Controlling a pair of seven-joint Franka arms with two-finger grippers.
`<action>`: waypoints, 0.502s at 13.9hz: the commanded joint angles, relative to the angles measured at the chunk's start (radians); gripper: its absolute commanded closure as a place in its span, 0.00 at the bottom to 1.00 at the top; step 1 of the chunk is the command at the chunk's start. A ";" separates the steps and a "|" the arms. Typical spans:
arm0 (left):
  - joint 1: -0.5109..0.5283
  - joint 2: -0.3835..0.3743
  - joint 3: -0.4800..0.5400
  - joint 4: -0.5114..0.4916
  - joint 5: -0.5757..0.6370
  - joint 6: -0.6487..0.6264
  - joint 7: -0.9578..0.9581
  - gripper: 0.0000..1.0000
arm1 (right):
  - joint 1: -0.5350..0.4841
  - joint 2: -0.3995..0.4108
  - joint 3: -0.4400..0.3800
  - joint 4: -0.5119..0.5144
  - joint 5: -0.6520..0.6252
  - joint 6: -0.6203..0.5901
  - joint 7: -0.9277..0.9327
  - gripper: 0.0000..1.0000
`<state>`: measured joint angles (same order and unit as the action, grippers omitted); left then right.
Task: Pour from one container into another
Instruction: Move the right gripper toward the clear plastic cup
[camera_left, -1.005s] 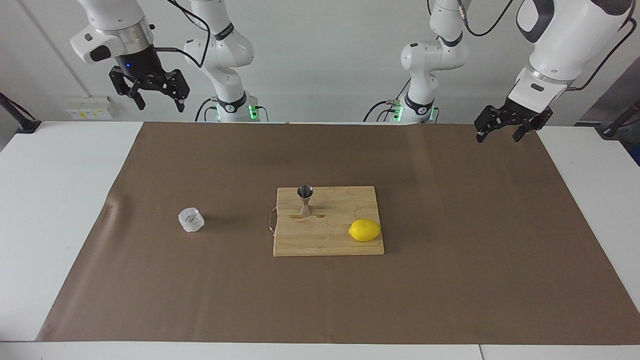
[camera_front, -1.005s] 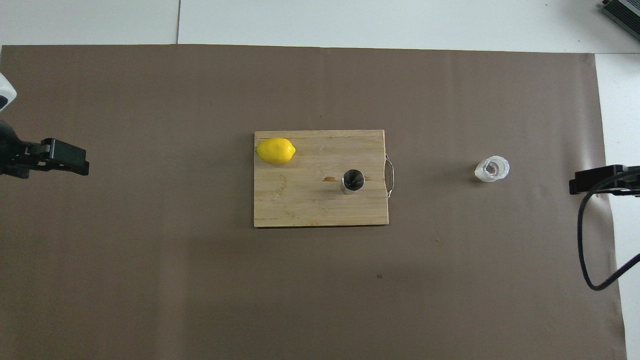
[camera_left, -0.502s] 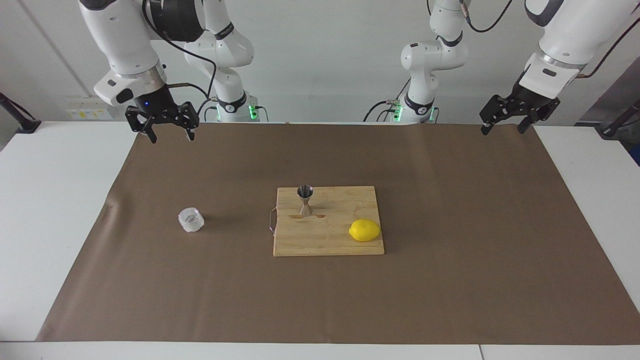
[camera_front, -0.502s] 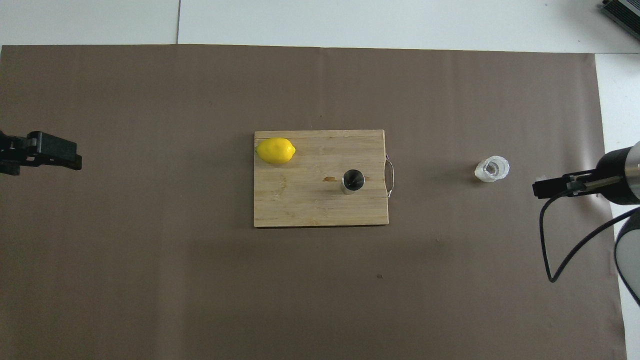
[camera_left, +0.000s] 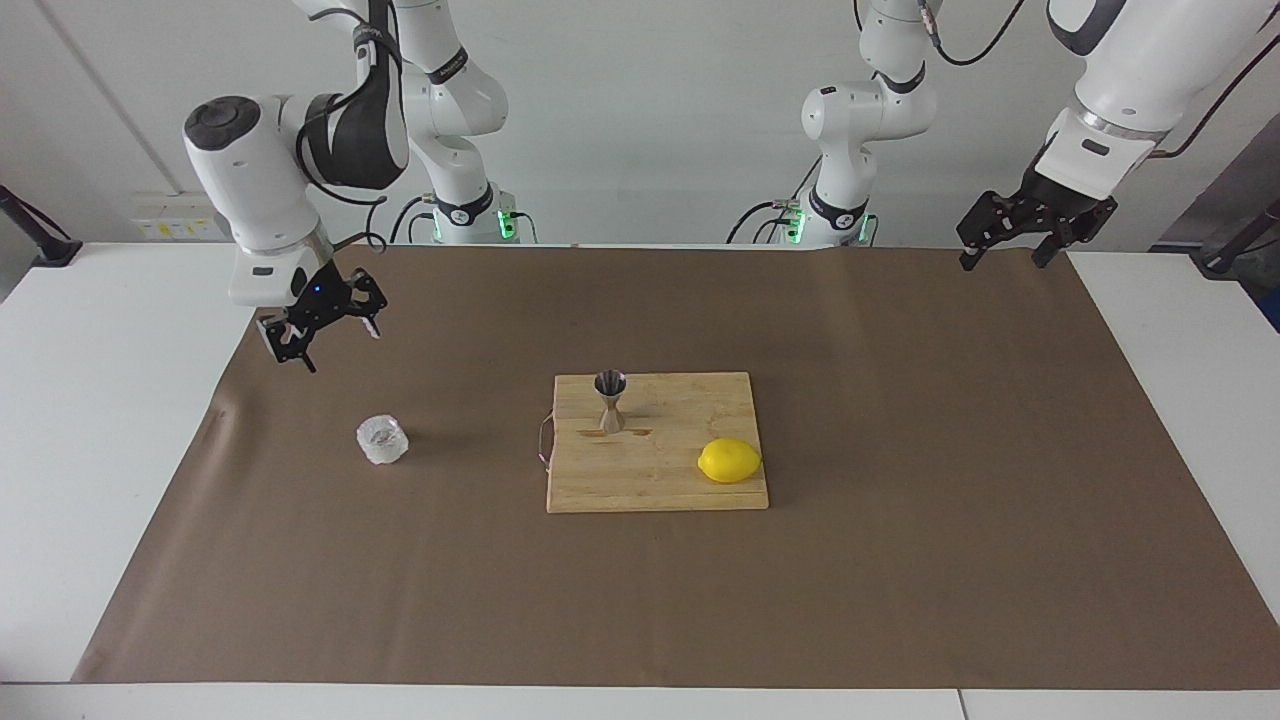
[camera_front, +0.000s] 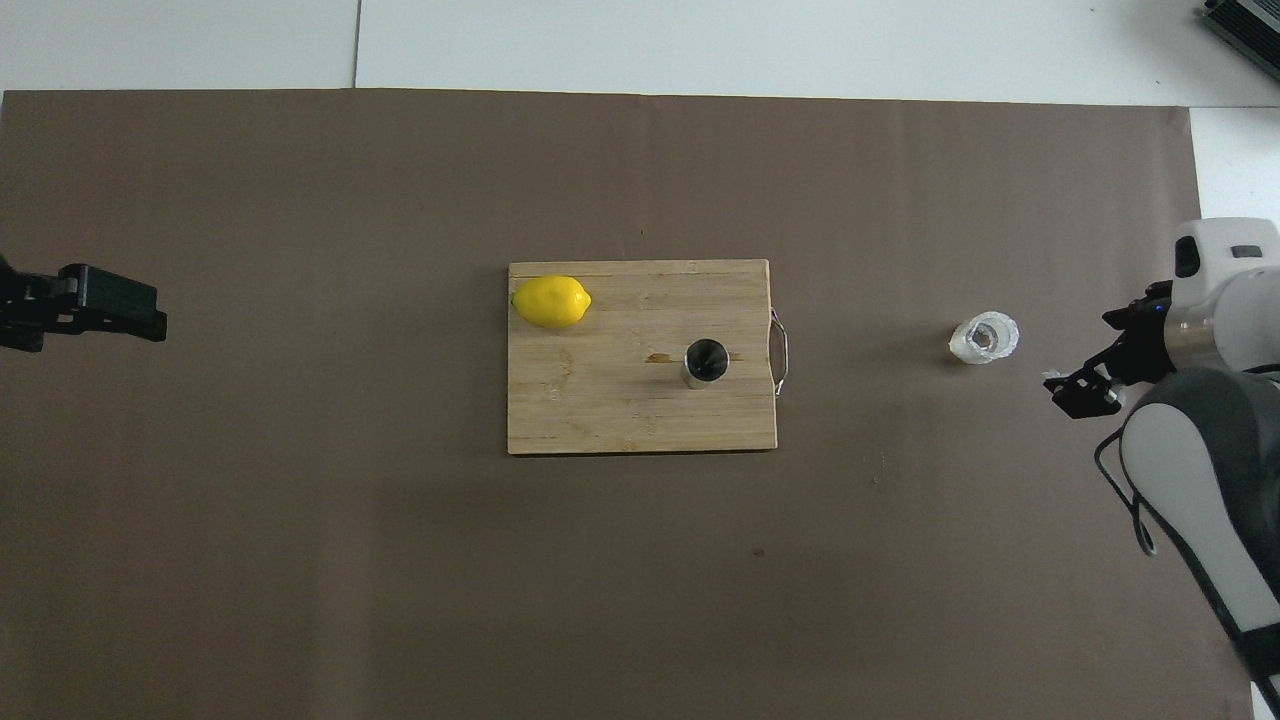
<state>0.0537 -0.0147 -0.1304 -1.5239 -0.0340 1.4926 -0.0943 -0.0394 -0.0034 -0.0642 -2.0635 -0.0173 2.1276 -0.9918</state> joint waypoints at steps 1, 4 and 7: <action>0.006 -0.022 -0.002 -0.028 -0.006 0.014 -0.012 0.00 | -0.030 0.100 0.006 0.011 0.022 0.093 -0.277 0.00; 0.005 -0.022 -0.002 -0.028 -0.006 0.014 -0.012 0.00 | -0.022 0.155 0.009 0.008 0.057 0.137 -0.523 0.00; 0.006 -0.022 -0.002 -0.028 -0.006 0.014 -0.012 0.00 | -0.030 0.204 0.010 0.006 0.150 0.169 -0.727 0.00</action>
<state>0.0537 -0.0147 -0.1302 -1.5240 -0.0340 1.4926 -0.0954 -0.0566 0.1734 -0.0578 -2.0626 0.0750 2.2657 -1.5835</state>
